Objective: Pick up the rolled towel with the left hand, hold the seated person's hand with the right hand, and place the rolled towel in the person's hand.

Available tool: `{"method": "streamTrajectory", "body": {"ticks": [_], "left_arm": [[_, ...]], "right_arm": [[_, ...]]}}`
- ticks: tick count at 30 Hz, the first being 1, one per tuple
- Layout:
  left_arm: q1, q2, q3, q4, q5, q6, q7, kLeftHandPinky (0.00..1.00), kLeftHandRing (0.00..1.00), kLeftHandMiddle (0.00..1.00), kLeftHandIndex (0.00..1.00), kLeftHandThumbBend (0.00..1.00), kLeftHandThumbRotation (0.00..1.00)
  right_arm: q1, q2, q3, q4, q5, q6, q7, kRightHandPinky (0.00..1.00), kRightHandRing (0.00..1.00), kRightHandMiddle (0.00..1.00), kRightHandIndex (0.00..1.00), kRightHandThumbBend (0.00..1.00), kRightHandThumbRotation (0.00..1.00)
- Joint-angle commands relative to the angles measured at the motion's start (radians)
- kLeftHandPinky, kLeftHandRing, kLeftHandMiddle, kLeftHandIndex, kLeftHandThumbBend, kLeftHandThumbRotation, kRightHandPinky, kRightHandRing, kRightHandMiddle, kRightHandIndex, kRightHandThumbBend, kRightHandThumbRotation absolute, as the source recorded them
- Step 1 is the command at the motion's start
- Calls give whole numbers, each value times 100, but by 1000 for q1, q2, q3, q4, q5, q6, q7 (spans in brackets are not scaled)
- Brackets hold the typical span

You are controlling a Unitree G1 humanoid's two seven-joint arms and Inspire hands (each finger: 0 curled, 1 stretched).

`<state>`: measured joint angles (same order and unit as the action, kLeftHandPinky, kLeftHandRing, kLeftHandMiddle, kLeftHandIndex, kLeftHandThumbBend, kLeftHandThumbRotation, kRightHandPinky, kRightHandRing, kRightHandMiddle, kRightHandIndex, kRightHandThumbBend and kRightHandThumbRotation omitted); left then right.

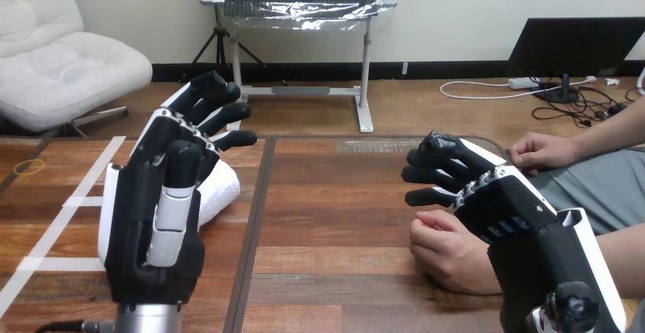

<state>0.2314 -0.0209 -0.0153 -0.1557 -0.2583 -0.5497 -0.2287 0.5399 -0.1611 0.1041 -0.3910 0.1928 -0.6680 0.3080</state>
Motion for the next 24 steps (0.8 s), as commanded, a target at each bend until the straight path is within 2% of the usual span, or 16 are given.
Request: {"method": "streamTrajectory", "body": {"ticks": [1, 6, 14, 15, 18, 23, 24], "left_arm": [[-88, 8, 18, 16, 57, 1, 25, 68, 77, 78, 76, 73, 76], [-129, 18, 38, 57, 126, -4, 63, 70, 78, 79, 77, 77, 77], [-207, 52, 59, 141, 199, -9, 89, 72, 81, 83, 79, 80, 79], [-221, 56, 61, 149, 208, 6, 95, 76, 85, 85, 82, 79, 78], [-252, 64, 66, 167, 228, 34, 111, 78, 86, 87, 83, 85, 78], [-319, 85, 75, 223, 285, 46, 146, 82, 92, 91, 87, 90, 77], [-333, 89, 77, 237, 294, 47, 151, 87, 95, 94, 89, 91, 77]], "right_arm": [[-55, 5, -13, -23, -4, -6, -10, 68, 76, 79, 80, 95, 100], [-58, 6, -14, -22, -6, -3, -13, 68, 76, 79, 81, 95, 100], [-65, 4, -15, -17, -8, 1, -16, 68, 76, 79, 81, 96, 100], [-66, 4, -14, -17, -6, 3, -16, 68, 76, 79, 81, 96, 100], [-70, 2, -12, -16, -1, 6, -14, 68, 77, 79, 81, 96, 100], [-76, 1, -10, -11, 3, 6, -11, 69, 77, 79, 82, 96, 100], [-77, 2, -10, -10, 4, 5, -11, 69, 77, 80, 82, 96, 100]]}}
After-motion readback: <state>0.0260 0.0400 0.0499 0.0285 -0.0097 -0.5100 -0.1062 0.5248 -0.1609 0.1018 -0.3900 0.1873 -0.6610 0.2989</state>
